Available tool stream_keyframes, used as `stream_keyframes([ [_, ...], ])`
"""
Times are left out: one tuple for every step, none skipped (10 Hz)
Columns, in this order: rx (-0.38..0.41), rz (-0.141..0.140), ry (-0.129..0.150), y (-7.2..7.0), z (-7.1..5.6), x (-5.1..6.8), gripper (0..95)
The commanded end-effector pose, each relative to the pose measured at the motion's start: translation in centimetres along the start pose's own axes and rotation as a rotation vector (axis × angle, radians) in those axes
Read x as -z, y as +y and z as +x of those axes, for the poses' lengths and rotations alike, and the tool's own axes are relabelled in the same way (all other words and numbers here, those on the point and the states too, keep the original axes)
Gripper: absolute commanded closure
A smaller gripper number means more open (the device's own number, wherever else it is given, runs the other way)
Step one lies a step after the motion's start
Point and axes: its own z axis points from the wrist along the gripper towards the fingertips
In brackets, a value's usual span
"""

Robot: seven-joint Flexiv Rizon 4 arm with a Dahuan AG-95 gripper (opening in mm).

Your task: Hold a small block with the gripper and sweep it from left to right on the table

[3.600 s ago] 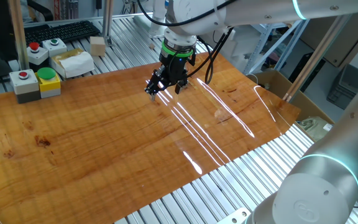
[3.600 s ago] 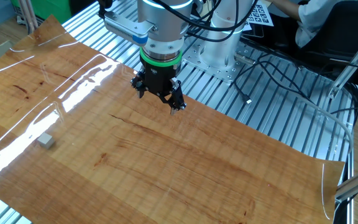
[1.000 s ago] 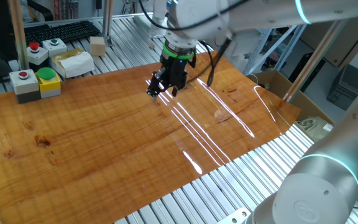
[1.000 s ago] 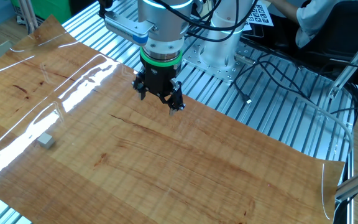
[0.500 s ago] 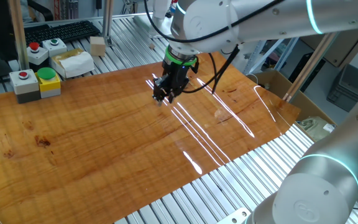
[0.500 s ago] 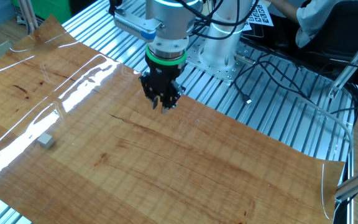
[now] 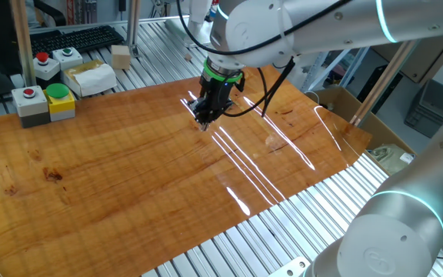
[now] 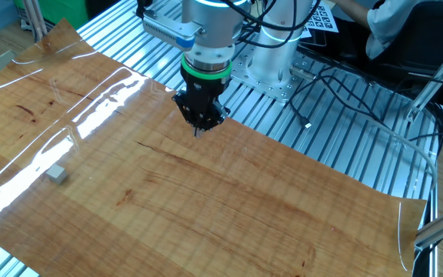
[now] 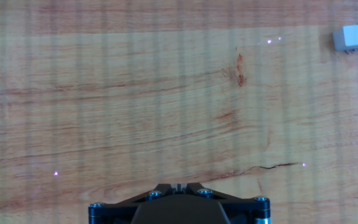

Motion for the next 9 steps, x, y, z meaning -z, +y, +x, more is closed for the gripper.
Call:
stream_keyframes([
  [-0.001, 0.002, -0.002, 0.07, -0.19, -0.48, 95.0],
  [0.0, 0.0, -0.001, 0.08, -0.18, -0.51, 95.0],
  [0.003, -0.001, -0.001, 0.08, -0.17, -0.5, 95.0],
  [-0.003, -0.002, 0.004, 0.09, -0.17, -0.55, 95.0],
  [-0.012, -0.001, 0.006, 0.1, -0.18, -0.59, 95.0],
  [-0.018, -0.001, 0.008, 0.1, -0.18, -0.59, 95.0],
  [-0.018, -0.001, 0.012, 0.11, -0.19, -0.64, 95.0],
  [-0.012, -0.002, 0.013, 0.15, -0.22, -0.84, 95.0],
  [-0.008, -0.003, 0.013, 0.19, -0.25, -1.05, 95.0],
])
